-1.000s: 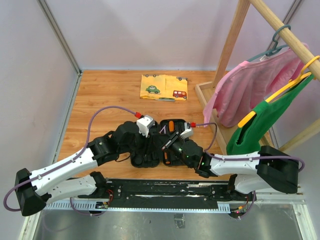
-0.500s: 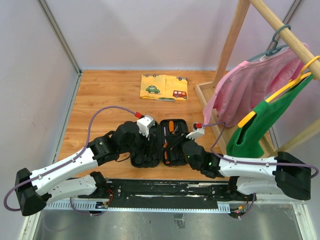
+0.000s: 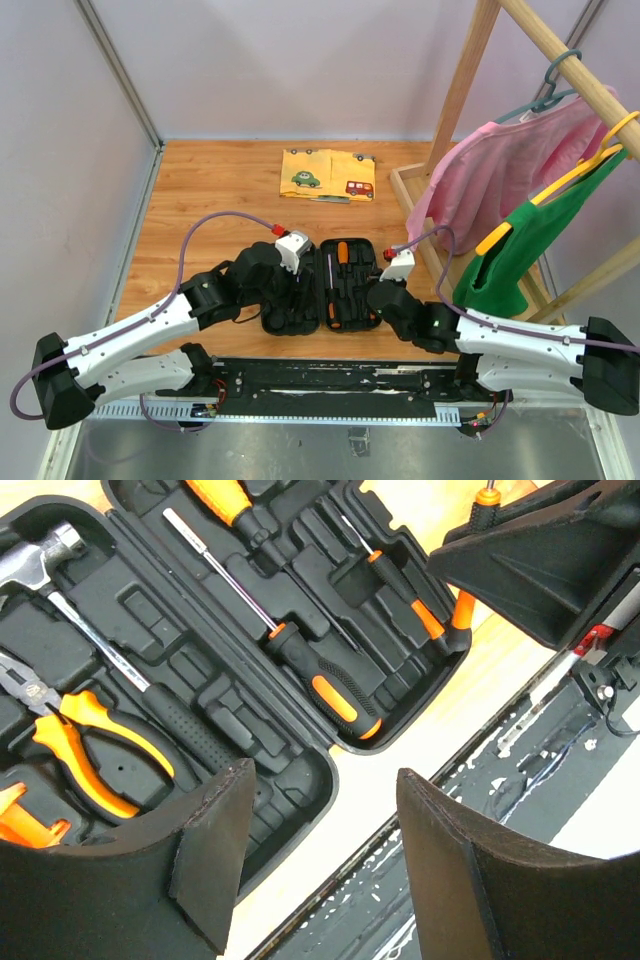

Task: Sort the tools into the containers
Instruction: Pick up the screwdriver from the center of the board, then place the screwdriver in the storage box.

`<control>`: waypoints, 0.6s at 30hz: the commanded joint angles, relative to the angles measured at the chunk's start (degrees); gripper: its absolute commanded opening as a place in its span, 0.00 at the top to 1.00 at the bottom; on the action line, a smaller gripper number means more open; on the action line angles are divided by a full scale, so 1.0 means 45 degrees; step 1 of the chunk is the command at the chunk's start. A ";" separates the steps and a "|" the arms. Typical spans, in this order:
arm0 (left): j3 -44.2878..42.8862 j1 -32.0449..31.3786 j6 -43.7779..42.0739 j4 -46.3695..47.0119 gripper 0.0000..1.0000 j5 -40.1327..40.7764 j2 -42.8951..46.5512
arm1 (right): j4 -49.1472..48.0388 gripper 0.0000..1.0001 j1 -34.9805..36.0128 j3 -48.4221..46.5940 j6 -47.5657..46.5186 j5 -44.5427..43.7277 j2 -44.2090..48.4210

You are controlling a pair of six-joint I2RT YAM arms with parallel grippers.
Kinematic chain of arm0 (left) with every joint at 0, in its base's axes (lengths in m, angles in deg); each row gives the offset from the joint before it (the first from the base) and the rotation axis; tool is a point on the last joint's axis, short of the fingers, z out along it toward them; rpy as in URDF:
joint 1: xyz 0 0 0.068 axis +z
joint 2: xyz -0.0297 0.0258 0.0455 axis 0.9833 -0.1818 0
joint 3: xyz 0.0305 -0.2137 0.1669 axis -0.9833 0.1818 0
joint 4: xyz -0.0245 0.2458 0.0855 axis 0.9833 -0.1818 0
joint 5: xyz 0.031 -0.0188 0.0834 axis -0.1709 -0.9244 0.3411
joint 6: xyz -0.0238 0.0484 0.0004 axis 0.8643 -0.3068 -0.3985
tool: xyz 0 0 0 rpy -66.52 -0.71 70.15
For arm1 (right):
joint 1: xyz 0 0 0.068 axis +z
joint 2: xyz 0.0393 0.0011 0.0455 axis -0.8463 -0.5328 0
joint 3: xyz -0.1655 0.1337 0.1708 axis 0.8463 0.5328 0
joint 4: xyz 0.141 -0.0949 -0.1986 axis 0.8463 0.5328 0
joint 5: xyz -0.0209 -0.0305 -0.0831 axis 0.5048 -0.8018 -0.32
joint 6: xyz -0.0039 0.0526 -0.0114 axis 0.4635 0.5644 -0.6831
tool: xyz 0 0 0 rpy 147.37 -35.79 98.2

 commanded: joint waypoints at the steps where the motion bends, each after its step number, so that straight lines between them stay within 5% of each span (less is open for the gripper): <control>1: -0.0354 0.0078 0.0070 -0.0107 0.37 0.0615 0.0107 | 0.2457 0.97 -0.0807 -0.0891 -0.1180 0.1578 0.0030; 7: -0.0403 0.0159 0.0426 -0.0387 0.36 0.2208 0.0680 | 0.2105 0.96 -0.1632 -0.1018 -0.1636 0.3727 -0.0656; 18: -0.0360 0.0396 0.0515 -0.0404 0.33 0.2646 0.1120 | 0.1973 0.94 -0.2155 -0.2215 -0.1846 0.4684 -0.2196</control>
